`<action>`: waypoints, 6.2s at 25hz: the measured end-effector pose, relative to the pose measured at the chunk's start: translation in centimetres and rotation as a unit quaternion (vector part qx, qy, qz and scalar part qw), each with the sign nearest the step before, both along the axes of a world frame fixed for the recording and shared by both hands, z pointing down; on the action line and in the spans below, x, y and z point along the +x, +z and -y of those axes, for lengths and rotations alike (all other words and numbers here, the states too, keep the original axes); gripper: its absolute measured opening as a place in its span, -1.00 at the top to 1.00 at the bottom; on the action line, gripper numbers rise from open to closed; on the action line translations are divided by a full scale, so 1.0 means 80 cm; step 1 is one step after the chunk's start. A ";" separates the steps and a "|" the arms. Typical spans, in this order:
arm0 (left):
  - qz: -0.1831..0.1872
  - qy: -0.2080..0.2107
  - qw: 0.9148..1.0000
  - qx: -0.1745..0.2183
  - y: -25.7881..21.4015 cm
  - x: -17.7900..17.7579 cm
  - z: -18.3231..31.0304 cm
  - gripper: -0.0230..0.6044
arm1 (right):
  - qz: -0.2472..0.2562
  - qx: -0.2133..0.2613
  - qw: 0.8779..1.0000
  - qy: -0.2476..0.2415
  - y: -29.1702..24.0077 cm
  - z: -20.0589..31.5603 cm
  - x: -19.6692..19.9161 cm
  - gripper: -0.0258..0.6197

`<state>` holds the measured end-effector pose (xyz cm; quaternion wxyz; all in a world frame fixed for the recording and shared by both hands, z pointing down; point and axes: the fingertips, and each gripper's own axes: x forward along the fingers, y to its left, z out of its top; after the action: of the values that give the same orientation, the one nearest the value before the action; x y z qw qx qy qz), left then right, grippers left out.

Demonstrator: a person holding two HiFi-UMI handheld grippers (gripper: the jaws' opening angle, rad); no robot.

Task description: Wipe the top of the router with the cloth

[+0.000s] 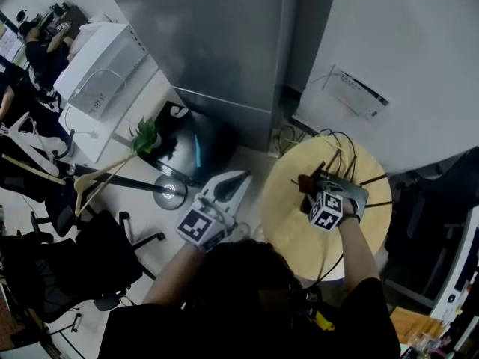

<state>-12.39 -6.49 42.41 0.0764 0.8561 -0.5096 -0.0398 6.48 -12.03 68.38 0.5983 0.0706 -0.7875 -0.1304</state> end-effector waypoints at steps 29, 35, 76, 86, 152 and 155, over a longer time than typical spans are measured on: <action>-0.036 -0.012 0.999 -0.011 0.012 -0.027 -0.024 0.94 | 0.015 0.108 0.987 0.120 -0.064 0.043 0.000 0.73; -0.036 0.014 0.999 -0.008 0.005 -0.016 -0.022 0.94 | 0.024 0.133 0.982 0.130 -0.096 0.048 0.003 0.73; -0.020 0.021 0.999 -0.041 0.027 0.007 -0.010 0.94 | 0.083 -0.113 0.937 0.319 -0.004 0.074 0.055 0.73; -0.017 -0.031 0.997 -0.064 0.042 -0.016 -0.017 0.94 | 0.055 -0.157 0.947 0.273 0.035 0.079 0.040 0.73; -0.020 0.019 0.997 -0.071 0.047 -0.015 -0.008 0.94 | 0.185 -0.140 0.794 0.562 0.015 0.114 0.103 0.73; -0.018 0.001 0.997 -0.072 0.048 -0.029 -0.010 0.94 | 0.163 -0.139 0.789 0.576 0.028 0.118 0.104 0.73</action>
<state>-14.67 -5.66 46.23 0.1464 0.8479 -0.5092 -0.0182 14.84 -21.47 70.65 0.4289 0.4477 -0.6958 0.3626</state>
